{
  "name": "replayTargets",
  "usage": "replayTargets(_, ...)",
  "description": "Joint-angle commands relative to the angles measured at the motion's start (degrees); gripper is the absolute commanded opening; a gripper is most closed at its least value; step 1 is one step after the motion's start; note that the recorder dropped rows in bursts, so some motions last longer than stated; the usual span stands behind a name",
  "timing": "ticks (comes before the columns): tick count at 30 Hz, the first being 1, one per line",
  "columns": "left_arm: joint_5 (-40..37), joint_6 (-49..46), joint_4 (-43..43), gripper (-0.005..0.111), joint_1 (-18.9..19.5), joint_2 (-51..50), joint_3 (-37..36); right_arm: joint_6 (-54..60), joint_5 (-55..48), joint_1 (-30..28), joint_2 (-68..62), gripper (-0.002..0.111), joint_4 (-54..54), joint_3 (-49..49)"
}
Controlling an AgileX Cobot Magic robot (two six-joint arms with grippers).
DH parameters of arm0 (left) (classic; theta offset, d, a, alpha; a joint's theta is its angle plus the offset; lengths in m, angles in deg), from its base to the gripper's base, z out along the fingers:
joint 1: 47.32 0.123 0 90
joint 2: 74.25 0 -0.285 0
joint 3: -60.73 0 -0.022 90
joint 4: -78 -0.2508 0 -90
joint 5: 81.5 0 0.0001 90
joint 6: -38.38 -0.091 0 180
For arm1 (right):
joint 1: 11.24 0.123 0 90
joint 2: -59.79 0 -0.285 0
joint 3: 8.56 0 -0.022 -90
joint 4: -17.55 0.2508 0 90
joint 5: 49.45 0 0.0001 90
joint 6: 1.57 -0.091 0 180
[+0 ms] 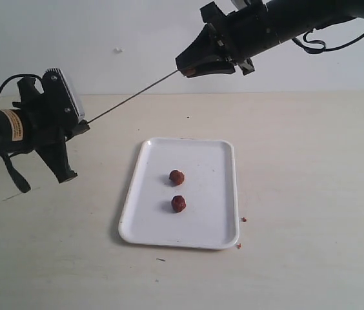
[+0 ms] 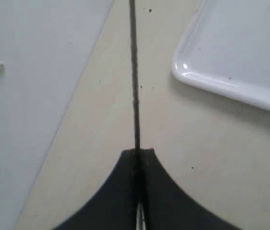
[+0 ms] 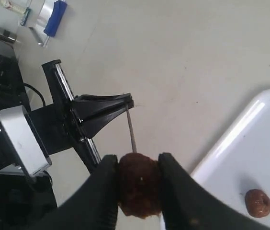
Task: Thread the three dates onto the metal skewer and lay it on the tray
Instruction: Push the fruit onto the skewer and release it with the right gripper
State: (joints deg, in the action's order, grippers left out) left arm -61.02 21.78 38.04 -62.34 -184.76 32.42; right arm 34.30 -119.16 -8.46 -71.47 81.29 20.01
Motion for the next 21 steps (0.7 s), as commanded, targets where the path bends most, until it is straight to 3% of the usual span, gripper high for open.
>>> replayTargets(1,2.3,2.8,-2.7,0.0,-1.2,0.2,-0.1,0.4,-0.3,0.9,-0.1,0.028,0.6,0.4)
replayTargets(11,6.1,8.0,-2.7,0.0,-1.6,0.2,-0.1,1.6,-0.3,5.1,-1.6,0.028,1.2,0.4)
replayTargets(13,6.7,9.6,-2.7,0.0,-1.6,0.2,-0.1,1.6,-0.3,5.7,-1.6,0.036,0.6,0.4)
replayTargets(16,7.1,11.4,-2.7,0.0,-1.6,0.2,-0.1,1.6,-0.3,5.8,-1.6,0.07,0.5,0.4)
replayTargets(21,8.7,14.5,-2.7,0.0,-1.6,0.2,-0.1,1.6,-0.3,5.8,-1.6,0.072,-0.2,0.4)
